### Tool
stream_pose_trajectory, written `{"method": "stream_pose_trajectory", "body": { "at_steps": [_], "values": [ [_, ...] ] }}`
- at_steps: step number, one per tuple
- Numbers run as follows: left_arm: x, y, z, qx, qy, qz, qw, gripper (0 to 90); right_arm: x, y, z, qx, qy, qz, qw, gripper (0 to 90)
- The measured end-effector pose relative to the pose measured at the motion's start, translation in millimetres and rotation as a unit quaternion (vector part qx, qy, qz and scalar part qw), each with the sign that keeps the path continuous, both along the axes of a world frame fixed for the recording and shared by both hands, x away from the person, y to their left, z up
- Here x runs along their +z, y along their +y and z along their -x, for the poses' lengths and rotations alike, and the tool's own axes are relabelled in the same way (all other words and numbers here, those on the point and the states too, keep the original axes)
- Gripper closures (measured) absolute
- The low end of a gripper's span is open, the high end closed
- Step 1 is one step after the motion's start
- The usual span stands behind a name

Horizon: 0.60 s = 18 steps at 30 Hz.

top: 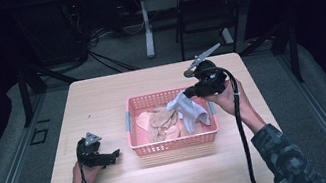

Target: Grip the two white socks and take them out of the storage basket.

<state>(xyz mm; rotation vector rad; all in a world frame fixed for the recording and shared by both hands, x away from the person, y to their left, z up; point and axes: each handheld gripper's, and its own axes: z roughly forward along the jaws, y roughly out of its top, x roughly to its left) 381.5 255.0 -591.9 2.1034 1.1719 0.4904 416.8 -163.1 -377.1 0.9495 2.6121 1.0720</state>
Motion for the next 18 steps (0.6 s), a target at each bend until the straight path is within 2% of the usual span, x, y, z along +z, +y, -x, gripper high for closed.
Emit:
{"method": "stream_pose_trajectory", "body": {
  "at_steps": [18],
  "values": [
    [0.0,0.0,0.0,0.0,0.0,0.0,1.0,0.0,24.5,-4.6,-3.9,-0.007,-0.014,-0.014,0.9998,89.0]
  ]
}}
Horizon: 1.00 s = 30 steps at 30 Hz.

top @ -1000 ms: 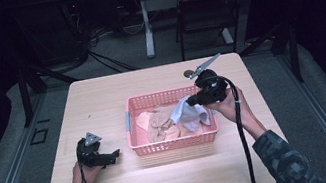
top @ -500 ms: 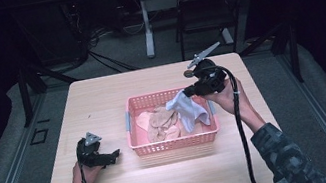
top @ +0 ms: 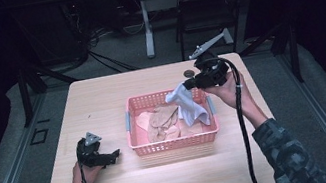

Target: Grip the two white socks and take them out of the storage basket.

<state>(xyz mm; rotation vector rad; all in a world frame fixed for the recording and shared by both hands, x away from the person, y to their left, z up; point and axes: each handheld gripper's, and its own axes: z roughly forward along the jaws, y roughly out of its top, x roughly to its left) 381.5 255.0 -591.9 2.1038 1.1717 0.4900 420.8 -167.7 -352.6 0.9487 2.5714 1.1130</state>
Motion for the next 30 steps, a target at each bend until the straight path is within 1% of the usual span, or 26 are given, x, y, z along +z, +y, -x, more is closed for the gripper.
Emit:
{"method": "stream_pose_trajectory", "body": {
  "at_steps": [2,3,8,10,11,12,13,16,17,22,27,30],
  "values": [
    [0.0,0.0,0.0,0.0,0.0,0.0,1.0,0.0,7.5,0.1,0.0,-0.002,-0.007,-0.003,1.0,89.0],
    [0.0,0.0,0.0,0.0,0.0,0.0,1.0,0.0,7.5,0.1,0.0,-0.002,-0.007,-0.003,1.0,89.0],
    [0.0,0.0,0.0,0.0,0.0,0.0,1.0,0.0,21.1,-1.0,-1.3,-0.004,-0.015,-0.008,0.9999,89.0],
    [0.0,0.0,0.0,0.0,0.0,0.0,1.0,0.0,23.0,-1.4,-1.3,-0.005,-0.019,-0.008,0.9998,89.1],
    [0.0,0.0,0.0,0.0,0.0,0.0,1.0,0.0,25.3,-1.8,-1.3,-0.005,-0.016,-0.009,0.9998,89.0],
    [0.0,0.0,0.0,0.0,0.0,0.0,1.0,0.0,29.8,-2.1,-1.2,-0.006,-0.021,-0.01,0.9997,89.0],
    [0.0,0.0,0.0,0.0,0.0,0.0,1.0,0.0,29.8,-2.1,-1.2,-0.006,-0.021,-0.01,0.9997,89.0],
    [0.0,0.0,0.0,0.0,0.0,0.0,1.0,0.0,38.3,-5.1,-1.9,-0.01,-0.027,-0.013,0.9995,89.0],
    [0.0,0.0,0.0,0.0,0.0,0.0,1.0,0.0,38.3,-5.1,-1.9,-0.01,-0.027,-0.013,0.9995,89.0],
    [0.0,0.0,0.0,0.0,0.0,0.0,1.0,0.0,49.9,-14.0,-2.5,-0.02,-0.037,-0.02,0.9989,89.0],
    [0.0,0.0,0.0,0.0,0.0,0.0,1.0,0.0,55.8,-20.7,-2.8,-0.029,-0.041,-0.025,0.9984,89.0],
    [0.0,0.0,0.0,0.0,0.0,0.0,1.0,0.0,62.0,-30.5,-1.8,-0.038,-0.05,-0.025,0.9977,89.0]
  ]
}}
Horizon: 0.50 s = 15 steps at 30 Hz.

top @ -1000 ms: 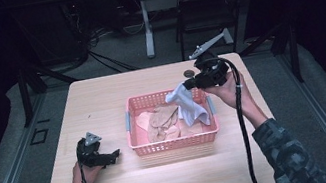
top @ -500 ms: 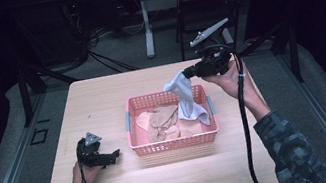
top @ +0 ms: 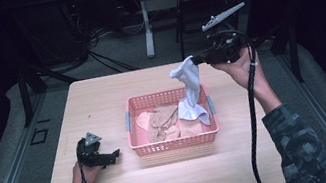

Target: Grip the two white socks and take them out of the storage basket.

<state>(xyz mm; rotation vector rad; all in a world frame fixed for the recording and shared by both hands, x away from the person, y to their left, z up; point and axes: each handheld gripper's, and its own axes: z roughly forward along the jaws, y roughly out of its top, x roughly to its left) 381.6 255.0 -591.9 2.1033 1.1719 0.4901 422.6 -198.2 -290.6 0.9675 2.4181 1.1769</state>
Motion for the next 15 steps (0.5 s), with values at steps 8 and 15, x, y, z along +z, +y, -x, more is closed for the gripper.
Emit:
{"method": "stream_pose_trajectory", "body": {
  "at_steps": [8,15],
  "values": [
    [0.0,0.0,0.0,0.0,0.0,0.0,1.0,0.0,7.8,-24.6,4.9,-0.026,-0.005,-0.001,0.9997,89.0],
    [0.1,0.0,0.0,0.0,0.0,0.0,1.0,0.0,7.2,-55.9,9.6,-0.057,-0.01,-0.005,0.9983,89.0]
  ]
}}
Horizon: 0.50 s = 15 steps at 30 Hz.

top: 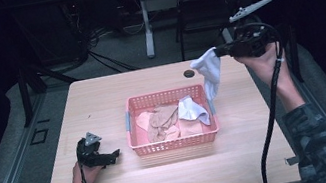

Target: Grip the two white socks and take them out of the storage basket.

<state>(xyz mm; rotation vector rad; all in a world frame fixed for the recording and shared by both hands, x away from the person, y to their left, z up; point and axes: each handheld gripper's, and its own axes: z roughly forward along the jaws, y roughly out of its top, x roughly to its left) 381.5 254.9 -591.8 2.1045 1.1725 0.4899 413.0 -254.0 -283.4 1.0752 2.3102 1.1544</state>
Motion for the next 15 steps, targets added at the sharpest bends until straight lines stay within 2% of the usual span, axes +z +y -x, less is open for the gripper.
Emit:
{"method": "stream_pose_trajectory", "body": {
  "at_steps": [3,4,7,11,13,14,15],
  "values": [
    [-0.1,0.0,0.0,0.0,0.0,0.001,1.0,0.0,-5.3,-14.9,0.5,-0.022,0.004,0.008,0.9997,89.0],
    [0.0,0.0,0.0,0.0,0.0,0.0,1.0,0.0,-11.9,-24.0,-0.6,-0.037,0.008,0.02,0.9991,89.0],
    [-0.1,0.0,0.0,0.0,0.0,0.0,1.0,0.0,-20.8,-31.6,-2.2,-0.05,0.016,0.028,0.9983,88.9],
    [0.0,0.0,0.0,0.0,0.0,0.0,1.0,0.0,-45.4,-43.8,-7.5,-0.066,0.035,0.034,0.9966,89.0],
    [-0.1,0.0,0.0,0.0,0.0,0.0,1.0,0.0,-65.7,-50.7,-13.0,-0.076,0.054,0.042,0.9948,89.0],
    [0.0,0.0,0.0,0.0,0.0,0.0,1.0,0.0,-65.7,-50.7,-13.0,-0.076,0.054,0.042,0.9948,89.0],
    [0.0,0.0,0.0,0.0,0.0,0.0,1.0,0.0,-72.6,-52.2,-14.4,-0.079,0.06,0.04,0.9942,89.0]
  ]
}}
